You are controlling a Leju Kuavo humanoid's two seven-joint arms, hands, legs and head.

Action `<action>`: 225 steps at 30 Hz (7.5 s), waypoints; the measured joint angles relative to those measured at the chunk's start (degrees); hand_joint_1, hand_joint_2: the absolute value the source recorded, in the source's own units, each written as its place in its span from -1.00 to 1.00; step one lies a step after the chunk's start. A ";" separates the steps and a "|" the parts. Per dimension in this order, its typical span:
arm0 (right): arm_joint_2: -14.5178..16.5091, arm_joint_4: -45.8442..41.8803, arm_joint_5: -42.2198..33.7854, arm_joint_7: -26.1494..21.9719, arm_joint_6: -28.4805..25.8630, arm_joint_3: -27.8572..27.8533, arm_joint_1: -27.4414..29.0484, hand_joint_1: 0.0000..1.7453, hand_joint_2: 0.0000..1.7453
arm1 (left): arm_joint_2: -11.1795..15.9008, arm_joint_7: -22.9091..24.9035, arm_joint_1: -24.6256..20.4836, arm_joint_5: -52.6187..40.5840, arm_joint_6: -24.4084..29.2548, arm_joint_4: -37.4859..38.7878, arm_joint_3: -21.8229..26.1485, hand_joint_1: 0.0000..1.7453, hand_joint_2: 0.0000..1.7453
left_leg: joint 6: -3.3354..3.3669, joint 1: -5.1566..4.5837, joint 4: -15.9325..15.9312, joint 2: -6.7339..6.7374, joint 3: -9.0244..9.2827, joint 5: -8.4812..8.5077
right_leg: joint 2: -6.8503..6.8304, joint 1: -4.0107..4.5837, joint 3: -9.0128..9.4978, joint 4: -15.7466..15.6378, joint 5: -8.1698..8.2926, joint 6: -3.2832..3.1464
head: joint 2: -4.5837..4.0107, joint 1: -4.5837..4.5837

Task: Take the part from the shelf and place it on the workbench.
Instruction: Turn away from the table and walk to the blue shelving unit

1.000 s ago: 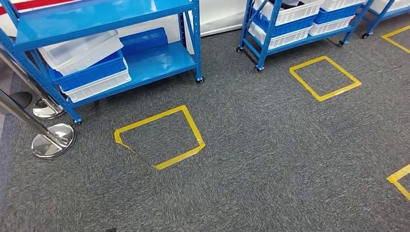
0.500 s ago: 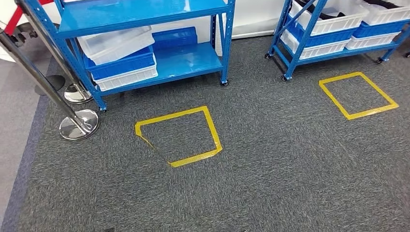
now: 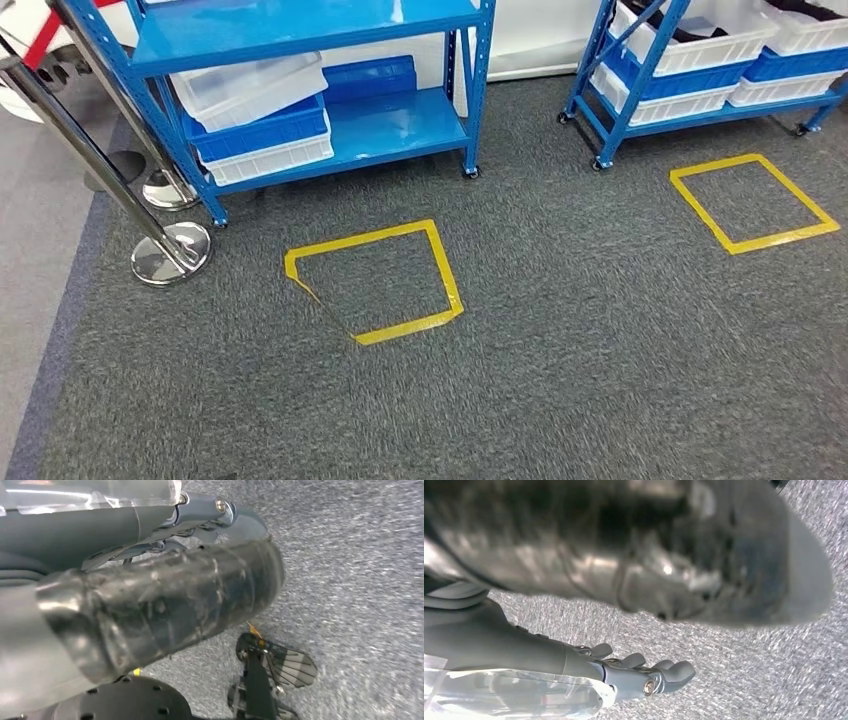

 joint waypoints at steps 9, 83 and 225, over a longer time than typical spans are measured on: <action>0.12 -0.02 -0.03 -1.02 1.87 0.08 0.08 -1.00 -1.00 | 0.02 0.03 0.07 0.75 -0.91 0.01 -0.02 -1.00 -1.00 | 1.72 0.34 -1.28 -0.44 1.16 0.69 | 0.57 -0.36 -6.73 14.55 -7.22 2.10 | 0.00 0.44; 0.35 -0.02 -2.27 -1.19 4.21 0.26 0.14 -1.00 -1.00 | 0.34 -0.59 0.13 2.51 -0.92 0.03 0.01 -1.00 -1.00 | -1.17 0.43 8.43 -0.32 0.20 -4.51 | 1.04 -0.31 0.69 0.27 -0.87 -1.06 | 0.00 0.16; -0.83 -9.07 4.82 1.66 21.55 -28.53 10.67 -1.00 0.50 | -0.10 -3.12 14.39 -44.51 -22.28 -6.52 33.23 -1.00 -1.00 | 1.79 0.68 -0.64 -0.13 0.80 0.38 | 1.04 -0.36 -2.41 10.93 -8.86 2.26 | 0.00 0.56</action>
